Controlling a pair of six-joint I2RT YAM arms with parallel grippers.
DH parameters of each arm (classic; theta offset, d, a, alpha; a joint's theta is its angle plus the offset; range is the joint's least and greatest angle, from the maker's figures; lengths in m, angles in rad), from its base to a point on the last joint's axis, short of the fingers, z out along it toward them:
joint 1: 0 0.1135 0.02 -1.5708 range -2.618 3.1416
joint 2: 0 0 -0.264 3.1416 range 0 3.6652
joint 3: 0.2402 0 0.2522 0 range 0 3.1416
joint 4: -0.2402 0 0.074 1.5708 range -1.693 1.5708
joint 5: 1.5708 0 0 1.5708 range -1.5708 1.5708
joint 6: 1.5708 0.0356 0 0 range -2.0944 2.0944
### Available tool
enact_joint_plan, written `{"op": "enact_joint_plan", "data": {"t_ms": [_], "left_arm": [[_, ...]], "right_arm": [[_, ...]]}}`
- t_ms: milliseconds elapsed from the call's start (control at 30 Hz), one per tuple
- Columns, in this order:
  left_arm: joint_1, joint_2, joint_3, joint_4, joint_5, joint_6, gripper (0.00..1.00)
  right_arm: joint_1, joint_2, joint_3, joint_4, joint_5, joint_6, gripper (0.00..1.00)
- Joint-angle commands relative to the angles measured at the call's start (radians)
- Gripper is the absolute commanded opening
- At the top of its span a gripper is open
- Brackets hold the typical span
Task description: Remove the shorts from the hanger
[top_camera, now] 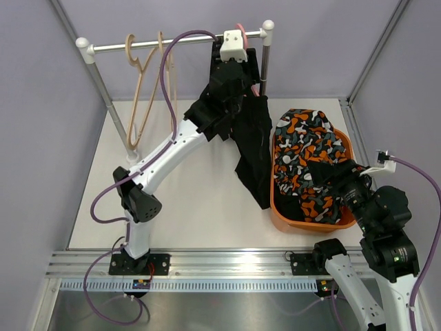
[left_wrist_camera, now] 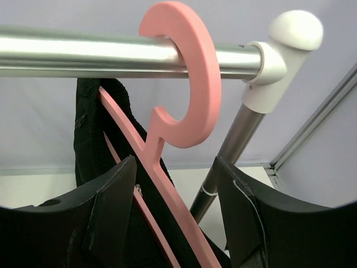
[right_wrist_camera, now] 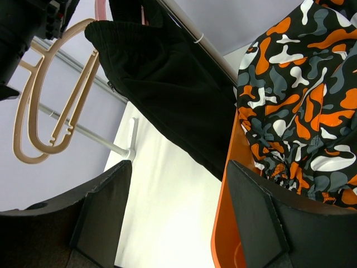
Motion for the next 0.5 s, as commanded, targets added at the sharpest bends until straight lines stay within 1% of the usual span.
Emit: {"op": "enact_joint_plan", "data": {"t_ms": [0, 233, 300, 367, 400, 467], "left_arm": [[0.013, 0.036, 0.07, 0.053, -0.069, 0.013, 0.62], [0.036, 0.073, 0.073, 0.039, -0.089, 0.0, 0.62], [0.039, 0.073, 0.072, 0.031, -0.093, 0.006, 0.61], [0.041, 0.068, 0.064, 0.022, -0.098, 0.021, 0.56], [0.042, 0.058, 0.063, 0.019, -0.095, 0.026, 0.48], [0.042, 0.047, 0.053, 0.005, -0.093, 0.041, 0.36]], "right_arm": [[0.006, 0.012, 0.037, 0.008, -0.014, -0.023, 0.78], [0.006, 0.022, 0.041, 0.003, -0.026, -0.024, 0.78], [0.006, 0.023, 0.041, 0.003, -0.028, -0.024, 0.78], [0.006, 0.022, 0.038, 0.003, -0.025, -0.023, 0.78], [0.005, 0.022, 0.037, 0.006, -0.025, -0.023, 0.78], [0.006, 0.023, 0.034, 0.009, -0.025, -0.02, 0.78]]}}
